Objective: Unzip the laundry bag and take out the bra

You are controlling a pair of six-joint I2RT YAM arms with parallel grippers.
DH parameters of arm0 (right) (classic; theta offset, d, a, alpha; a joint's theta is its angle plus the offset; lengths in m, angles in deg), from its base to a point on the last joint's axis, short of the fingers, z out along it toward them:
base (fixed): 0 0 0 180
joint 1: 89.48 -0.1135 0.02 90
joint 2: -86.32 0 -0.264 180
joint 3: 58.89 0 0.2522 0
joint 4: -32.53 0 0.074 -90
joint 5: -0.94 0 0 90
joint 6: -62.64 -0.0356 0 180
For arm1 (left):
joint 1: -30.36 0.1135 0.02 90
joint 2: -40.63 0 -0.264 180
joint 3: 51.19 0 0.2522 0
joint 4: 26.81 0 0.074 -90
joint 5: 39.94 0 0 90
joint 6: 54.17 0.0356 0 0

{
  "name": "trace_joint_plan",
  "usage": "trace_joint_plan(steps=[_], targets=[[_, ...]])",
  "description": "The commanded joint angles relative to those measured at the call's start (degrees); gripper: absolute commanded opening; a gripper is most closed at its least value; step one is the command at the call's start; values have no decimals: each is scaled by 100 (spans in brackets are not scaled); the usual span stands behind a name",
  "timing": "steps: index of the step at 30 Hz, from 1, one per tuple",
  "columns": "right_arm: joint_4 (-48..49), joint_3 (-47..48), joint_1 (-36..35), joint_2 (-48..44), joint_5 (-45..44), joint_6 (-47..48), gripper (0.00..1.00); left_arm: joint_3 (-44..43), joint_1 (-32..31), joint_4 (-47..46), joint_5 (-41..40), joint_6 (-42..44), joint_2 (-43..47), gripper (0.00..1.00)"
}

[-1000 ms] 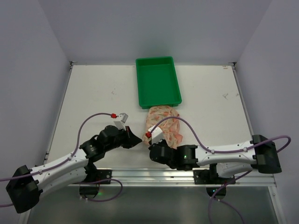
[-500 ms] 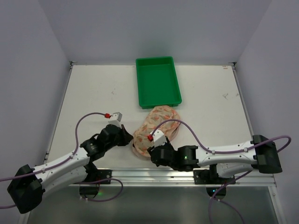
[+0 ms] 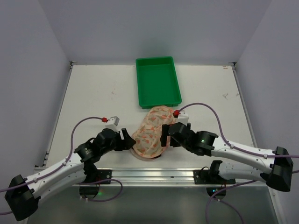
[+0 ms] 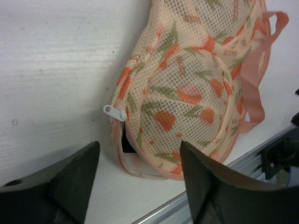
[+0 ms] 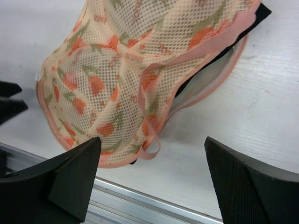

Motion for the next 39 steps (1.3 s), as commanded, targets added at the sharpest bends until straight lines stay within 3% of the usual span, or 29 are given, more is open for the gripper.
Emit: trace_joint_plan(steps=[1,3,8,12,16,22,28,30,36,39], targets=[[-62,-226,443,-368,453,-332,94,-337,-115,320,131,-48,132,78],[-53,-305,759,-482,523,-393,94,-619,-133,479,-1,241,10,88],[-53,-481,1427,-641,831,-587,95,-1893,-159,427,-327,1250,-1263,89],[-53,-517,1753,-720,972,-570,96,-2764,-203,146,-529,1903,-2475,82],[-62,-552,1999,-913,990,-447,96,-3300,-238,-250,-538,2193,-3801,68],[-62,-762,2131,-1300,972,-350,96,-3083,-326,-769,-486,1904,-4753,60],[-62,-859,2184,-1344,981,-315,96,-2100,-422,-839,-415,570,-4607,43],[-27,-868,2202,-1318,981,-280,96,-1774,-545,-822,-415,-63,-4404,41],[158,-851,2202,-1195,1068,-183,96,-1034,-1046,-646,-678,-1435,-3341,45],[228,-833,2219,-1142,1104,-157,96,-1086,-1187,-585,-950,-1735,-2927,55]])
